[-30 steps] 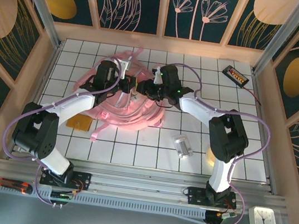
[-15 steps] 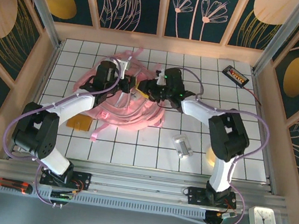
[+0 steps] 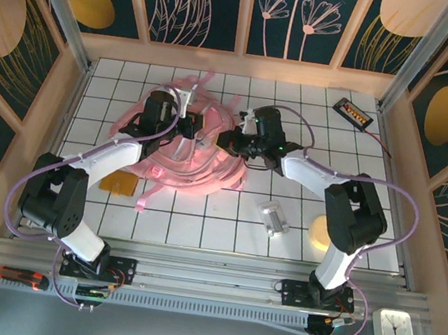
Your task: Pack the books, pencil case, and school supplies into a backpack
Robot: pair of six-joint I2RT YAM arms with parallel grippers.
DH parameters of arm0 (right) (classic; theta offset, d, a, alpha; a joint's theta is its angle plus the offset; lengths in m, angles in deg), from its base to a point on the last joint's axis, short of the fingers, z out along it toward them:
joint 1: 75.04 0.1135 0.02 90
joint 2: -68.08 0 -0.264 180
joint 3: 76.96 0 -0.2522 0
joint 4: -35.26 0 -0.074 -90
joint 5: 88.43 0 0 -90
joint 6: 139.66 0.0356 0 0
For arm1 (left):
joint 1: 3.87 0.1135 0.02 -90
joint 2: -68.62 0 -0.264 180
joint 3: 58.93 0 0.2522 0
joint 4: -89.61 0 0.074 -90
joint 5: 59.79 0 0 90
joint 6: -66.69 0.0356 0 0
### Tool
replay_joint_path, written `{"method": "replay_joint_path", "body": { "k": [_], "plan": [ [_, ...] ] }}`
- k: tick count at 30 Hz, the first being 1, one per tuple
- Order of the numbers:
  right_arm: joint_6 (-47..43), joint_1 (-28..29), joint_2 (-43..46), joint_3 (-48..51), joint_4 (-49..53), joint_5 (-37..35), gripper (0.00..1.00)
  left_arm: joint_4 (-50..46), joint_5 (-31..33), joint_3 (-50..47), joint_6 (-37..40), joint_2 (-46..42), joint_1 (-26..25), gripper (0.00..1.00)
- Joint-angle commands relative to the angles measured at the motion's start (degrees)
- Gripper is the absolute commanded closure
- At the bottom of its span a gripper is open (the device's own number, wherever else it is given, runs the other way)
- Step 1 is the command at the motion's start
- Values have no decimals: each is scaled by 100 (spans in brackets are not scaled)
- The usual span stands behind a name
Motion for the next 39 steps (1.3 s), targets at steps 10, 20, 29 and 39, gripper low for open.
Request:
{"method": "replay_joint_path", "body": {
  "k": [10,20,29,39],
  "plan": [
    [-184,598,-1383,-1616,90,249,100,249,-313,455,-309,106,-4,100],
    [-1396,402,615,-712,1735,-1697,54,7,-103,652,-74,392,-3,100],
    [-2588,1849,259,-944,3044,-777,38,-579,322,1391,701,1047,27,100],
    [-1428,2419,-1702,-1988,1008,-118,41,-1200,410,2293,1365,1548,128,100]
  ]
}}
